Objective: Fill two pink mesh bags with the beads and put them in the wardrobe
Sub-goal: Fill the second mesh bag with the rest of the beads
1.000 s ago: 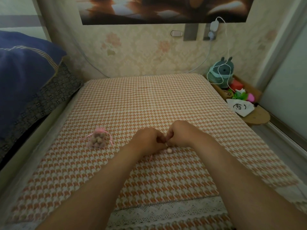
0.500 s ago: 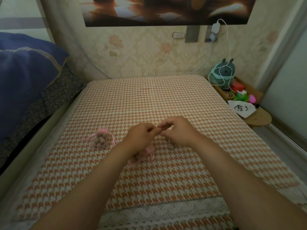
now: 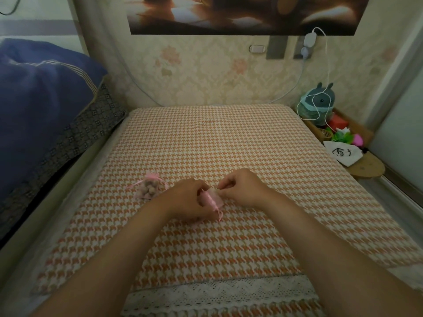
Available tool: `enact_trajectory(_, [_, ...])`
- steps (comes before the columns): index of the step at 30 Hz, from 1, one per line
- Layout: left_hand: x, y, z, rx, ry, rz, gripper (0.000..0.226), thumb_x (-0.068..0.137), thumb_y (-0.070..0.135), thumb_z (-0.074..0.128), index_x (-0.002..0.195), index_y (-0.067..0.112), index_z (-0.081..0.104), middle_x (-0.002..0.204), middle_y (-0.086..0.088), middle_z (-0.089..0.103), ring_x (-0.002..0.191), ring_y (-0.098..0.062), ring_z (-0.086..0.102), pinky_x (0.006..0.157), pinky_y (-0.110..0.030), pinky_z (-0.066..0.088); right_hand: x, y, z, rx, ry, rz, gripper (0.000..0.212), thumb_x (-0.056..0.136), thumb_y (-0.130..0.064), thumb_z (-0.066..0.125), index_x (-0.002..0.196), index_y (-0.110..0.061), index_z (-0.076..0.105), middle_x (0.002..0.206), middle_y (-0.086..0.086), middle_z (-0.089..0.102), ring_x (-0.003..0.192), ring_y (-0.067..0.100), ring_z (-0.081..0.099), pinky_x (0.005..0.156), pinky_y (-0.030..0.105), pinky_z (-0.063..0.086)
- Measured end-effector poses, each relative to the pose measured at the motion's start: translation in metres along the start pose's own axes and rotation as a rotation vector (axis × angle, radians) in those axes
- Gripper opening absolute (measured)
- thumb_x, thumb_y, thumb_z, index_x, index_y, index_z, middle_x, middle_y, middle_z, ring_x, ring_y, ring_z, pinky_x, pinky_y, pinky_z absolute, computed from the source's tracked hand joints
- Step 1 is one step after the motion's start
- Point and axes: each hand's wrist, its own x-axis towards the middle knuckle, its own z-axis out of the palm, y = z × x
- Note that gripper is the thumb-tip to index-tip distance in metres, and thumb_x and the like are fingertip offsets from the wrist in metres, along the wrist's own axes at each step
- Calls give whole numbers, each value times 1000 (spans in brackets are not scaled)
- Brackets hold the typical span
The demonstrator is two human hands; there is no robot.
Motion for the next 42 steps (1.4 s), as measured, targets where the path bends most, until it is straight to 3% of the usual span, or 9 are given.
enact_trajectory(4, [4, -5, 2, -32, -37, 46, 43, 72, 60, 78, 94, 27, 61, 87, 9, 60, 80, -15, 61, 64, -30, 49, -3, -10, 1, 46, -125, -22, 9, 88, -19, 77, 96, -21, 82, 77, -9, 75, 53, -7, 60, 52, 11, 45])
enact_trajectory(7, [4, -7, 3, -20, -42, 60, 41, 73, 57, 78, 89, 23, 63, 84, 3, 61, 79, -19, 60, 67, -35, 50, -5, -14, 3, 61, -179, -7, 14, 89, -12, 74, 97, -20, 83, 77, -4, 78, 58, 1, 63, 55, 16, 48])
enact_trajectory(12, [2, -9, 0, -23, -49, 51, 49, 70, 58, 80, 92, 18, 64, 90, -4, 64, 82, -23, 62, 70, -41, 51, -6, -20, 2, 76, -252, 54, 32, 94, 4, 55, 104, -12, 80, 51, -10, 66, 44, 2, 55, 48, 15, 43])
enact_trajectory(16, [2, -9, -1, -55, -52, 53, 45, 72, 52, 80, 100, 21, 64, 94, -1, 65, 87, -22, 64, 77, -46, 56, -5, -21, 4, 116, -253, 119, 47, 89, 11, 45, 104, -15, 81, 64, 2, 73, 44, 11, 52, 46, 21, 43])
enact_trajectory(21, [3, -6, -4, -55, -67, 34, 48, 71, 53, 81, 108, 28, 63, 100, 5, 64, 89, -16, 63, 81, -42, 57, -7, -23, -1, 145, -322, 134, 29, 93, -3, 61, 108, -20, 79, 63, -2, 73, 40, 9, 50, 40, 19, 38])
enact_trajectory(26, [8, 0, -4, 7, 18, 18, 83, 71, 68, 68, 142, 27, 49, 127, 7, 54, 114, -16, 52, 99, -38, 49, -3, -12, -15, 100, -149, 151, 25, 91, -8, 70, 113, -17, 73, 88, 2, 78, 49, 16, 60, 56, 32, 50])
enact_trajectory(30, [13, 20, 0, 15, 142, 109, 53, 86, 50, 66, 134, 27, 58, 121, 9, 58, 115, -12, 52, 98, -33, 47, -7, 2, -32, -69, -27, 72, 21, 92, -5, 65, 100, -20, 77, 83, -6, 76, 67, 11, 69, 64, 26, 56])
enact_trajectory(35, [16, 49, 11, 39, 139, 177, 37, 86, 40, 67, 121, 26, 68, 113, 9, 67, 105, -10, 59, 92, -32, 52, -17, 12, -43, -277, -90, 19, 25, 91, -10, 67, 90, -32, 80, 94, -14, 74, 90, 4, 67, 86, 27, 57])
enact_trajectory(42, [22, 65, 26, 87, 80, 132, 32, 81, 40, 70, 110, 28, 71, 99, 9, 71, 91, -13, 65, 83, -33, 54, -20, 12, -43, -563, -135, 12, 9, 88, -30, 74, 95, -34, 78, 82, -18, 66, 82, 10, 65, 76, 30, 56])
